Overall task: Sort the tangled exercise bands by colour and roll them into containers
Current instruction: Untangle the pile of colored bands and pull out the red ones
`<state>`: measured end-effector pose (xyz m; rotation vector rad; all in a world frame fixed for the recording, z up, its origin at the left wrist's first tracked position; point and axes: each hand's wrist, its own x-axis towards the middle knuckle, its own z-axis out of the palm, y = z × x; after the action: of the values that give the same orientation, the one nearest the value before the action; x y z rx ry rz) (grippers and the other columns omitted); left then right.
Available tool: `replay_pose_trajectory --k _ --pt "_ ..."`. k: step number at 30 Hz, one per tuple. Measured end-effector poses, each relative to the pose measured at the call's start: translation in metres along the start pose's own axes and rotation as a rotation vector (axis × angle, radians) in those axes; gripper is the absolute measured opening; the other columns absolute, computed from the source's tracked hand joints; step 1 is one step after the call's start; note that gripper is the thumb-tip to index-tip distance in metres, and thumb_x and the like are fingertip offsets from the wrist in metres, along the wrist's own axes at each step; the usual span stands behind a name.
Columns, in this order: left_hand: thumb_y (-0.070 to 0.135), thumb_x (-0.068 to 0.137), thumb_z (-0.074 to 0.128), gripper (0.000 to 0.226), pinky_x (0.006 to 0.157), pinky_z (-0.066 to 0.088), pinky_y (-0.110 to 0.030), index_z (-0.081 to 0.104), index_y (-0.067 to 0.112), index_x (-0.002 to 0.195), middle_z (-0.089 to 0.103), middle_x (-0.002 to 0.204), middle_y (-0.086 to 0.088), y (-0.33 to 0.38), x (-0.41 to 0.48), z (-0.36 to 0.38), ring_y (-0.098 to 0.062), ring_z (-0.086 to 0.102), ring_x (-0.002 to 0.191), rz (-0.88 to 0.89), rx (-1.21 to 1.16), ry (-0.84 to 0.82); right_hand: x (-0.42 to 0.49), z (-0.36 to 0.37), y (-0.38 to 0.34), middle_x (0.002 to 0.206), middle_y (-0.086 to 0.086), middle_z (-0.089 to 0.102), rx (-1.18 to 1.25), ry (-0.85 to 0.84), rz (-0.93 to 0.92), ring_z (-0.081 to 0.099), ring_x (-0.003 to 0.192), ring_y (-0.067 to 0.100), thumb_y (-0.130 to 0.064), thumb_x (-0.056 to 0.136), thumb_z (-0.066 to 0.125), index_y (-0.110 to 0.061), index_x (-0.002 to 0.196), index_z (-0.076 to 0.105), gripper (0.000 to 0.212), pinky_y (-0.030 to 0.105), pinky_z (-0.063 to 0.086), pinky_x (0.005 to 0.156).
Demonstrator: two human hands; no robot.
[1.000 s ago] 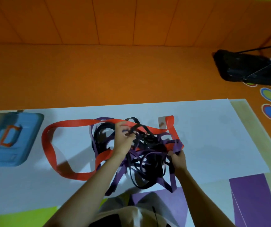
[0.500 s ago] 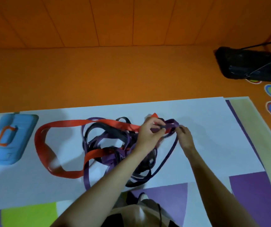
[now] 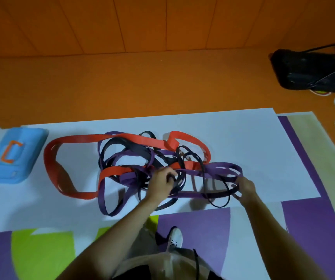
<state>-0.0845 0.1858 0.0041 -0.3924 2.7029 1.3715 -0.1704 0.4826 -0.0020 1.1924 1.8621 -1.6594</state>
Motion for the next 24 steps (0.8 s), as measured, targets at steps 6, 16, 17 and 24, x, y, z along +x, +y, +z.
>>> replay_pose_trajectory --k 6,16,17,24 --pt "0.001 0.082 0.076 0.082 0.124 0.022 -0.053 0.044 0.028 0.152 0.034 0.165 -0.002 -0.074 0.011 -0.058 -0.031 0.022 0.156 -0.022 0.755 -0.052 0.009 0.013 0.022 0.143 0.025 0.055 -0.327 0.164 -0.067 0.058 0.126 0.045 -0.015 0.093 0.061 -0.003 0.155 0.039 0.067 0.053 0.05 0.107" --pt "0.03 0.086 0.078 0.088 0.117 0.026 -0.065 0.029 0.036 0.158 0.046 0.151 0.002 -0.104 0.039 -0.081 -0.027 0.04 0.142 0.054 1.147 -0.353 -0.013 0.118 0.02 0.175 -0.001 0.003 -1.309 -0.435 -1.055 0.002 0.162 0.03 -0.062 0.083 0.077 -0.04 0.165 0.014 0.105 0.065 0.01 0.126" --pt "0.033 0.084 0.08 0.09 0.115 0.031 -0.061 0.028 0.034 0.158 0.046 0.15 0.001 -0.103 0.044 -0.084 -0.028 0.042 0.139 0.063 1.16 -0.388 -0.014 0.127 0.022 0.176 -0.002 -0.002 -1.428 -0.506 -1.018 0.004 0.161 0.031 -0.07 0.075 0.078 -0.044 0.165 0.006 0.118 0.066 0.009 0.126" --pt "0.039 0.079 0.081 0.071 0.102 0.038 -0.045 0.045 0.023 0.138 0.065 0.123 0.0 -0.101 0.07 -0.093 -0.027 0.056 0.118 0.204 1.231 -0.457 -0.002 0.106 0.041 0.156 0.009 0.035 -1.696 -0.157 -0.935 0.048 0.14 0.037 -0.033 0.086 0.081 -0.037 0.163 0.009 0.105 0.057 0.044 0.109"
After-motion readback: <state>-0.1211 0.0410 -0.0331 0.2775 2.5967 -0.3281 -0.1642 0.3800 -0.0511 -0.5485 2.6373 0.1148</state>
